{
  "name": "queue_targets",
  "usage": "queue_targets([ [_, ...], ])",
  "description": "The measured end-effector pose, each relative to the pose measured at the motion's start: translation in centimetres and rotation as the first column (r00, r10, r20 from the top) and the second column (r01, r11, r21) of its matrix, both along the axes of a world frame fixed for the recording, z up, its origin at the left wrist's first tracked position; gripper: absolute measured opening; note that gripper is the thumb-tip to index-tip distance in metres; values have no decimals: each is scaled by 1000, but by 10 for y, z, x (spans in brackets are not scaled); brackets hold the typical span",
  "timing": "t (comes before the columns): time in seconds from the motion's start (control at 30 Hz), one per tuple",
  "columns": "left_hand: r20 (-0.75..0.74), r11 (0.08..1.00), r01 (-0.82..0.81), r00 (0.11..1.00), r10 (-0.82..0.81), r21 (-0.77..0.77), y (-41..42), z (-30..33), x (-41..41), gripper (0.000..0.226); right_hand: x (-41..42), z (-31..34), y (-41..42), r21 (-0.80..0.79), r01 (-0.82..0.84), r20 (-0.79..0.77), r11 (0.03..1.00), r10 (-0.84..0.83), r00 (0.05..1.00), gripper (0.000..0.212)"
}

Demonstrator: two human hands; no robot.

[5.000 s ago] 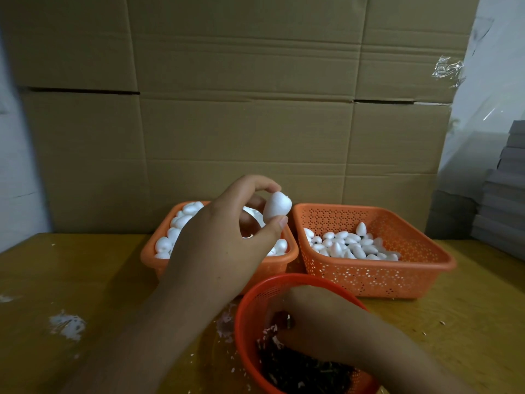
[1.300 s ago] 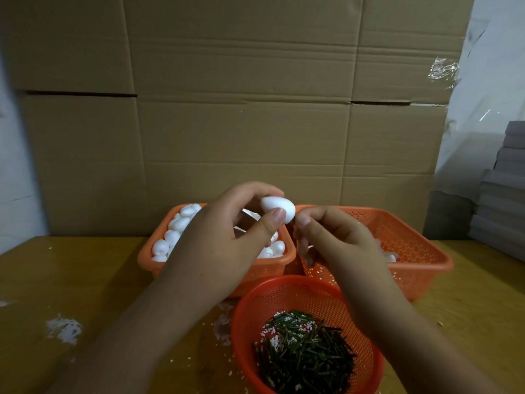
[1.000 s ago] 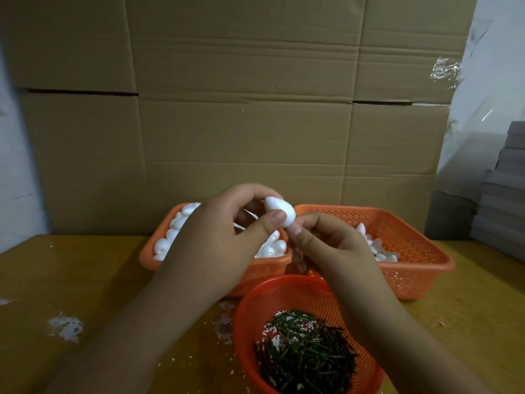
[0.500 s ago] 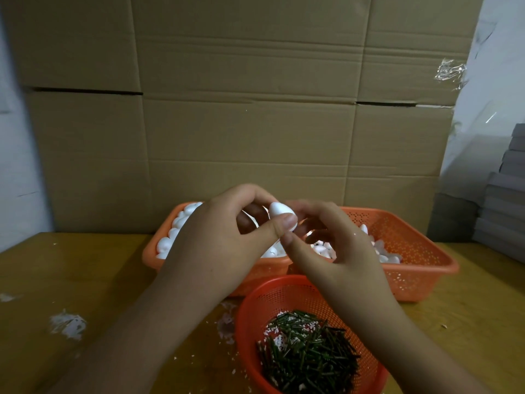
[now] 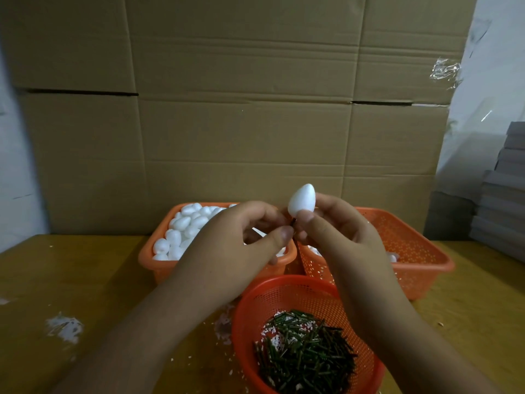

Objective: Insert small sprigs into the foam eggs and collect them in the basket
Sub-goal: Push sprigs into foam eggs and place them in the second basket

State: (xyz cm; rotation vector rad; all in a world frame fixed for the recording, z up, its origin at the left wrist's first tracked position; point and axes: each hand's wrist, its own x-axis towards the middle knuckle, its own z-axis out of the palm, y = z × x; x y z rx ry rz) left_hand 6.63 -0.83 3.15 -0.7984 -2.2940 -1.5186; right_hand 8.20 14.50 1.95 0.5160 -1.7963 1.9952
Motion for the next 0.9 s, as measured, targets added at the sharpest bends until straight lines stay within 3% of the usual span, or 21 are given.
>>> queue_targets([
  [0.13, -21, 999, -48, 999, 48, -7, -1, 0, -1, 12, -1, 0, 3, 32, -20, 48, 999, 18, 999, 26],
  [0.27, -59, 992, -123, 991, 120, -39, -3, -4, -4, 9, -10, 5, 27, -46, 219, 66, 975, -216, 974, 24],
  [0.37, -78, 982, -179, 982, 174, -60, -8, -6, -7, 4, -21, 7, 55, -118, 413, 129, 903, -399, 908, 42],
  [0.47, -107, 960, -255, 964, 243, -119, -11, -10, -12, 3, -31, 6, 77, -100, 444, 230, 890, -413, 881, 71],
  [0.53, -131, 928, -328, 942, 309, -173, -14, -14, -18, 4, -34, 5, 80, -20, 438, 277, 899, -416, 866, 66],
  [0.63, -206, 822, -465, 885, 417, -330, -21, -24, -28, 8, -33, 3, 65, 182, 343, 263, 922, -381, 886, 29],
  [0.73, -266, 662, -546, 835, 483, -513, -27, -36, -40, 23, -27, -5, 44, 429, 126, 273, 895, -261, 926, 18],
  [0.83, -178, 589, -480, 850, 496, -650, -33, -47, -49, 36, -25, -16, 30, 654, -149, 316, 742, -89, 944, 14],
  [0.9, -140, 554, -427, 863, 485, -715, -37, -52, -52, 42, -25, -26, 25, 802, -269, 316, 533, 3, 949, 14],
])
